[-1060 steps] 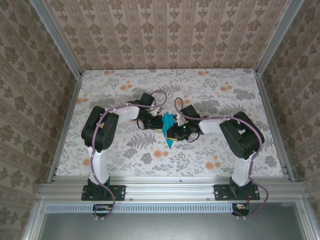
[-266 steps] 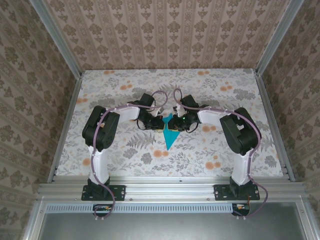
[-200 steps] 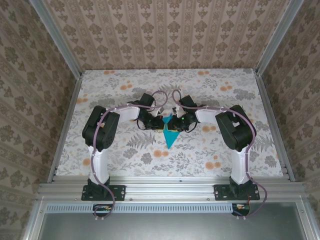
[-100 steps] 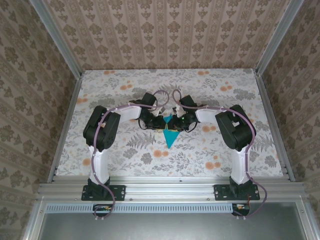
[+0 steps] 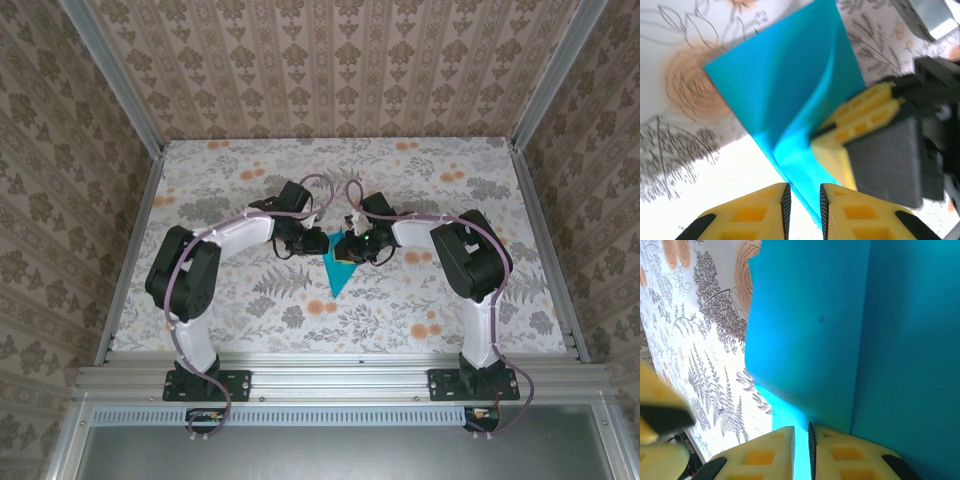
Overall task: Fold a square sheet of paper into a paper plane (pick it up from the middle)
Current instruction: Fourth fold the wing at the center of the table.
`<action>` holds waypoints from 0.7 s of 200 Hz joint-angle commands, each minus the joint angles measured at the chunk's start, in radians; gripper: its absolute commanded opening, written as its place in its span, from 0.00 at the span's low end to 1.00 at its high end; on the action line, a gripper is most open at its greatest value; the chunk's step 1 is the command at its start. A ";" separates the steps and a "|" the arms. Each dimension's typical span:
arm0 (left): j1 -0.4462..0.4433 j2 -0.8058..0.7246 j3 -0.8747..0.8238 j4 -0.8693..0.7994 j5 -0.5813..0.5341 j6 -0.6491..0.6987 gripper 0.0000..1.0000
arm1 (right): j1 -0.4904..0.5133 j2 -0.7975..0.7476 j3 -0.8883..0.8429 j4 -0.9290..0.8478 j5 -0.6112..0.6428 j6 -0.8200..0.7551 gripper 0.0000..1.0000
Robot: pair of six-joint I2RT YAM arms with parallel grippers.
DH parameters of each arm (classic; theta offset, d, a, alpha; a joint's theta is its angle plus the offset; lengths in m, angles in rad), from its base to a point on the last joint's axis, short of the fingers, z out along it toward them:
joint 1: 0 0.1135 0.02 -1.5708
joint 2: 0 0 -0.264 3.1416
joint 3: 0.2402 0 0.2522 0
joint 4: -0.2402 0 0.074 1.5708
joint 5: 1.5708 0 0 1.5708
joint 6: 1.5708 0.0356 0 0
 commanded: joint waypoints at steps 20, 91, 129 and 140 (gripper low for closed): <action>-0.085 -0.104 -0.147 0.102 -0.032 -0.128 0.21 | 0.003 -0.003 -0.043 -0.018 -0.022 0.025 0.18; -0.188 -0.037 -0.236 0.295 -0.033 -0.204 0.16 | 0.004 -0.031 -0.063 -0.013 -0.033 0.035 0.17; -0.195 0.003 -0.265 0.297 -0.063 -0.196 0.13 | 0.003 -0.040 -0.065 -0.007 -0.037 0.045 0.17; -0.196 0.006 -0.274 0.290 -0.076 -0.191 0.12 | 0.003 -0.042 -0.064 -0.008 -0.034 0.044 0.17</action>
